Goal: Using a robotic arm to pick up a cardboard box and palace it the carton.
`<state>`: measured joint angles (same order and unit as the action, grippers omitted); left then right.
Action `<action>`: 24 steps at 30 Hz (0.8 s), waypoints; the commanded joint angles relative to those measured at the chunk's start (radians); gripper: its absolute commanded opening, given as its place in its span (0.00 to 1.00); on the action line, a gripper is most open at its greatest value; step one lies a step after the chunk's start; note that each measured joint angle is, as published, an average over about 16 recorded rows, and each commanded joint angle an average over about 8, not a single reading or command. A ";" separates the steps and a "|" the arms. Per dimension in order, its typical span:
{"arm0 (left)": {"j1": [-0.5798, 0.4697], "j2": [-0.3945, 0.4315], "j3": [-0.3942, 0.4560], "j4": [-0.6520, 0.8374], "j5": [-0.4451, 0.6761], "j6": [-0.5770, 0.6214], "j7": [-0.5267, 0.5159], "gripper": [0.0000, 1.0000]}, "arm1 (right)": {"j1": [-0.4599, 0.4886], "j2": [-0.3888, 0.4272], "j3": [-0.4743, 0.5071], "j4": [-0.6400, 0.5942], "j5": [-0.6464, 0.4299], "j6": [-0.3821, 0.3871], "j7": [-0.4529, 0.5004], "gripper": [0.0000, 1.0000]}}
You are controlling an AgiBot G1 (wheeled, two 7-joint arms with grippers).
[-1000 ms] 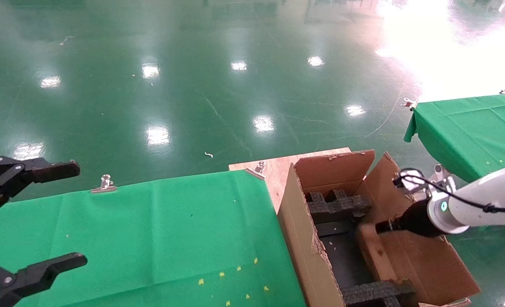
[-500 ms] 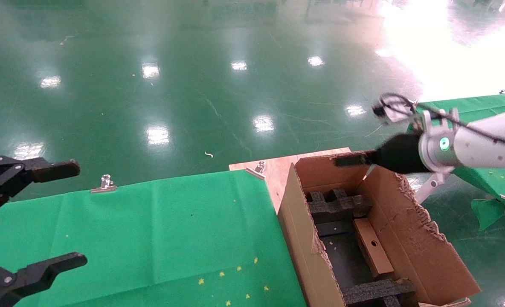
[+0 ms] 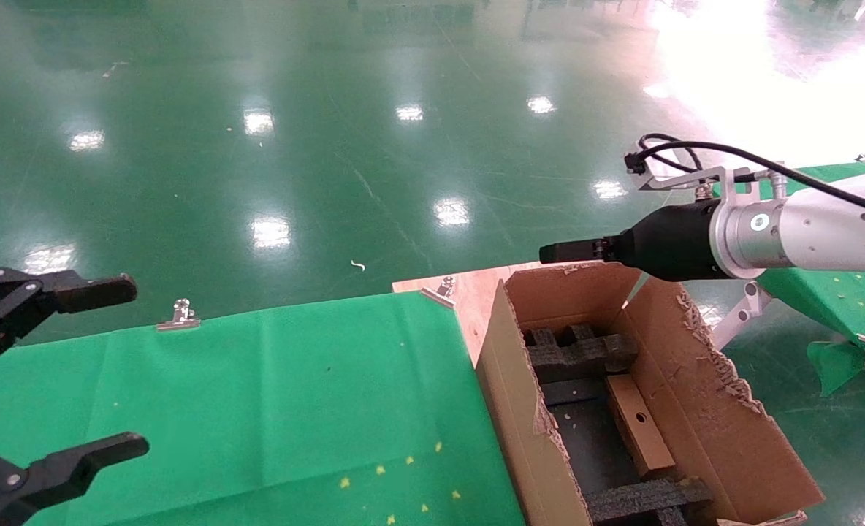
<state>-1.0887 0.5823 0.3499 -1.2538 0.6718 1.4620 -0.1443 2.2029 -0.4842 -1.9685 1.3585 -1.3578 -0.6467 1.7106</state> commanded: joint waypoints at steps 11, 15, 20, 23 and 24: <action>0.000 0.000 0.000 0.000 0.000 0.000 0.000 1.00 | -0.192 -0.022 0.283 -0.014 0.103 -0.144 -0.256 1.00; 0.000 0.000 0.000 0.000 0.000 0.000 0.000 1.00 | -0.270 -0.031 0.400 -0.019 0.146 -0.202 -0.361 1.00; 0.000 0.000 0.000 0.000 0.000 0.000 0.000 1.00 | -0.367 -0.042 0.546 -0.025 0.200 -0.275 -0.492 1.00; 0.000 0.000 0.000 0.000 0.000 0.000 0.000 1.00 | -0.425 -0.048 0.633 -0.029 0.233 -0.319 -0.571 1.00; 0.000 0.000 0.000 0.000 0.000 0.000 0.000 1.00 | -0.445 -0.050 0.662 -0.030 0.244 -0.334 -0.598 1.00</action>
<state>-1.0888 0.5823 0.3501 -1.2537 0.6717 1.4620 -0.1442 1.7582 -0.5345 -1.3060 1.3284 -1.1137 -0.9806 1.1130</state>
